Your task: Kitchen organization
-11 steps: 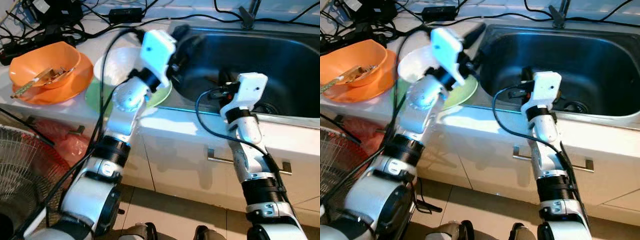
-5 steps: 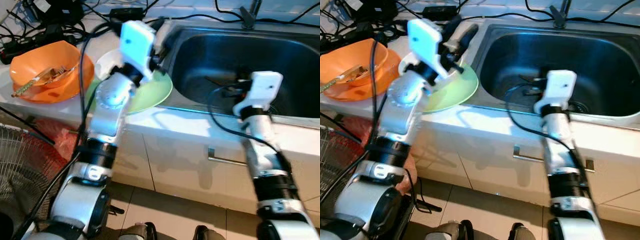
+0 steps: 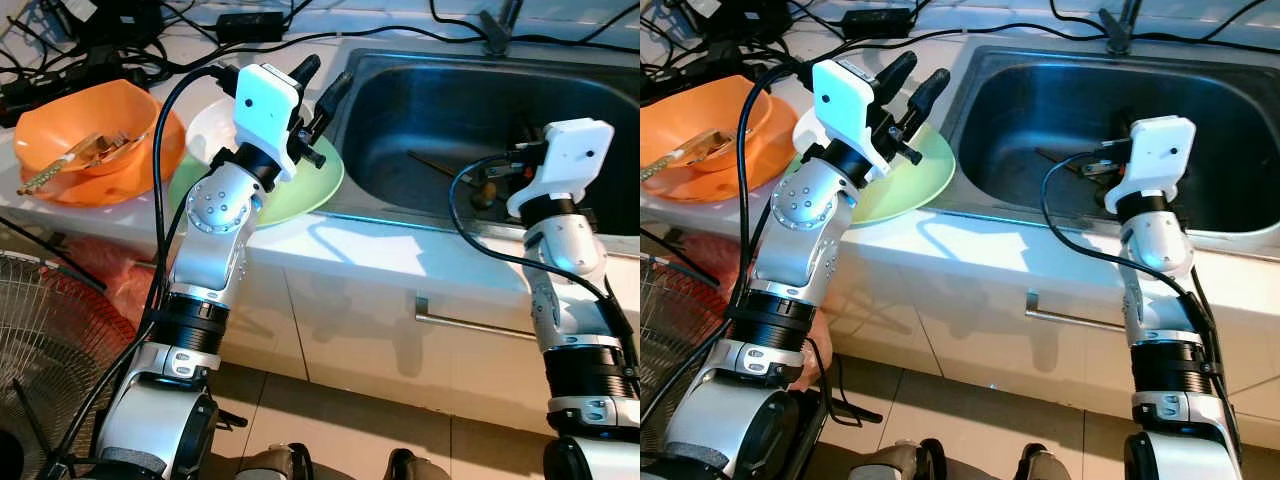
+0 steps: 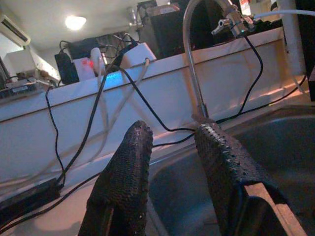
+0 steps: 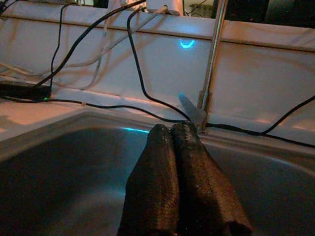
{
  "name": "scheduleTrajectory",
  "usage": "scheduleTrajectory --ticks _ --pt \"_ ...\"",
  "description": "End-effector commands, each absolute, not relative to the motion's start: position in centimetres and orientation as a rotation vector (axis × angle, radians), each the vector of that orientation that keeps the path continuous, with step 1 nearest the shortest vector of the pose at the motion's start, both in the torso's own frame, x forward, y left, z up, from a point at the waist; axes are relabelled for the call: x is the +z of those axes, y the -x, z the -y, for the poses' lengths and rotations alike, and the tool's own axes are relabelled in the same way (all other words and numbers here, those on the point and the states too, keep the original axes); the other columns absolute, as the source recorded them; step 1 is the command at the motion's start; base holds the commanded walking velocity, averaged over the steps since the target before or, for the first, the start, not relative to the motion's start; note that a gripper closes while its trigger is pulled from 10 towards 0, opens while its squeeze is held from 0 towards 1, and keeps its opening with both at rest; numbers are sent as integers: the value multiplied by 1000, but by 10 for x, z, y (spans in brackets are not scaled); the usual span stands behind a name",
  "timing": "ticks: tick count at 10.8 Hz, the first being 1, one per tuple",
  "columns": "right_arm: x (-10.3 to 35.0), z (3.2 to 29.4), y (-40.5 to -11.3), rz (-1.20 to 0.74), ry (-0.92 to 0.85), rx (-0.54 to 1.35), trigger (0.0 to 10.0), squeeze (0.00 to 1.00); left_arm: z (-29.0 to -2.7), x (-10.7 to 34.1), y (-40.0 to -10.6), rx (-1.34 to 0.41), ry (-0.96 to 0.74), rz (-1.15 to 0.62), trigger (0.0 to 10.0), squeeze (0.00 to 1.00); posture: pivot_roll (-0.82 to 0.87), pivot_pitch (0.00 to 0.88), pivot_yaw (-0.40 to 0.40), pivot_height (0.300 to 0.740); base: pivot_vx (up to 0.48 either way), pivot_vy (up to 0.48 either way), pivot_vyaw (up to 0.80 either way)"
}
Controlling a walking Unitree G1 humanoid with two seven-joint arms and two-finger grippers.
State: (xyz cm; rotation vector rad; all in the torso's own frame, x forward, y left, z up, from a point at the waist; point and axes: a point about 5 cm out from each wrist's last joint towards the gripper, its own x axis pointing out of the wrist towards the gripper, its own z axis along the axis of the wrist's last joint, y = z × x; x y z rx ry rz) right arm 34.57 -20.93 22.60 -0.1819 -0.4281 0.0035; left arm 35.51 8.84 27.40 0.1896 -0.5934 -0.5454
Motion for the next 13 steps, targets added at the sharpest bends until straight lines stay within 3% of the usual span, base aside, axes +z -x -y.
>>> scheduleTrajectory --ticks 1,4,13 --pt "225 234 -333 399 197 17 10000 0 -95 274 -352 -532 -188 592 10000 0 1 151 75 740 0 0 0" --pt "224 274 -302 388 161 25 10000 0 -108 267 -351 -517 -189 555 10000 0 -14 137 83 740 0 0 0" --pt "175 248 -282 289 -65 164 10000 0 -125 258 -353 -448 -224 514 10000 0 6 174 73 740 0 0 0"
